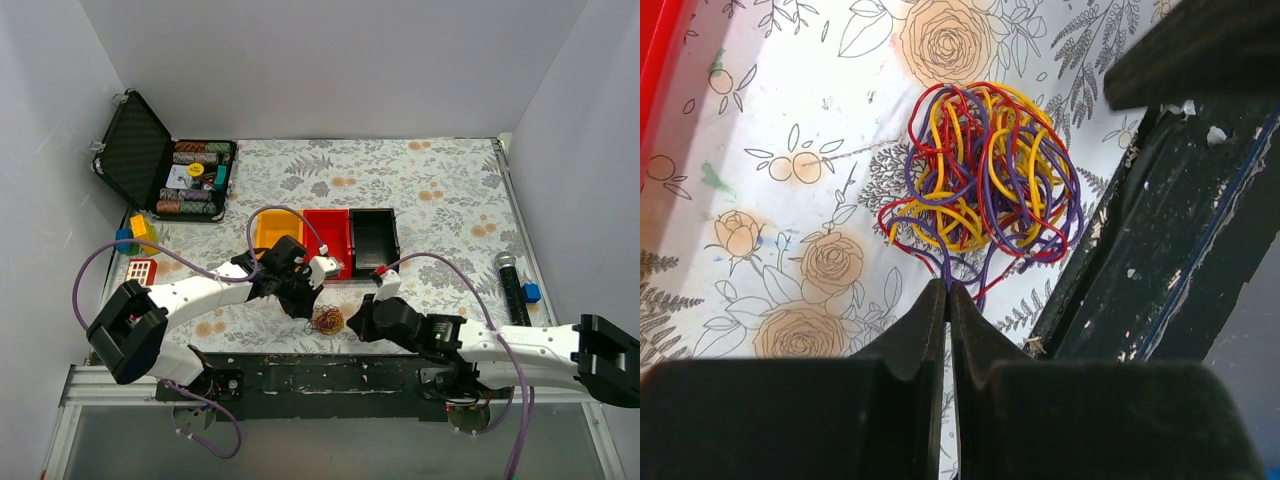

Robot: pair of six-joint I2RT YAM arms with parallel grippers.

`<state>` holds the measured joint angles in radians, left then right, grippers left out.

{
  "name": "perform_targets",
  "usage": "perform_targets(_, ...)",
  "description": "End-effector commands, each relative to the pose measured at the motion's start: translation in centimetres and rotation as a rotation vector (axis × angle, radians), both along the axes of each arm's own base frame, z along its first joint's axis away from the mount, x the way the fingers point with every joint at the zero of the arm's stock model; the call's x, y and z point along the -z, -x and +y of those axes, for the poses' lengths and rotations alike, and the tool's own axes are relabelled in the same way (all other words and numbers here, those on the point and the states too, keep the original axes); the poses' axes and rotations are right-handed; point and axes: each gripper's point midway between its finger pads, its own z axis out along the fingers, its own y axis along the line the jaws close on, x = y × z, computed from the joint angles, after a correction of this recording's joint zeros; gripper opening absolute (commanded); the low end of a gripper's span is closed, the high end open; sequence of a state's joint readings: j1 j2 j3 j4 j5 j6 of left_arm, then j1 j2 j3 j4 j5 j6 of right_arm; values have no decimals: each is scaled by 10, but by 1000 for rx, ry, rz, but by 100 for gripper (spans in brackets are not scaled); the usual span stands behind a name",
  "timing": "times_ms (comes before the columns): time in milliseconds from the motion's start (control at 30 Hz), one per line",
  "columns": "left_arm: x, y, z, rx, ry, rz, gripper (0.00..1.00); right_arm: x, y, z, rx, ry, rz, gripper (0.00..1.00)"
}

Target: Untangle the cables

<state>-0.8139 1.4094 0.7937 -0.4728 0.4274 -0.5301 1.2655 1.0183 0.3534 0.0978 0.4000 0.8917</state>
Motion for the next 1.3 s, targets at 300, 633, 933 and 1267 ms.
perform_targets(300,-24,2,-2,19,43,-28,0,-14,0,1,66,-77,52,71)
perform_targets(633,-19,2,1,14,30,-26,0,-18,-3,41,-8,-84,44,65)
perform_targets(933,-18,2,1,17,30,-26,0,4,-6,49,-16,0,67,25)
perform_targets(1267,-23,-7,7,5,-2,-84,0,11,-2,12,35,36,65,1)
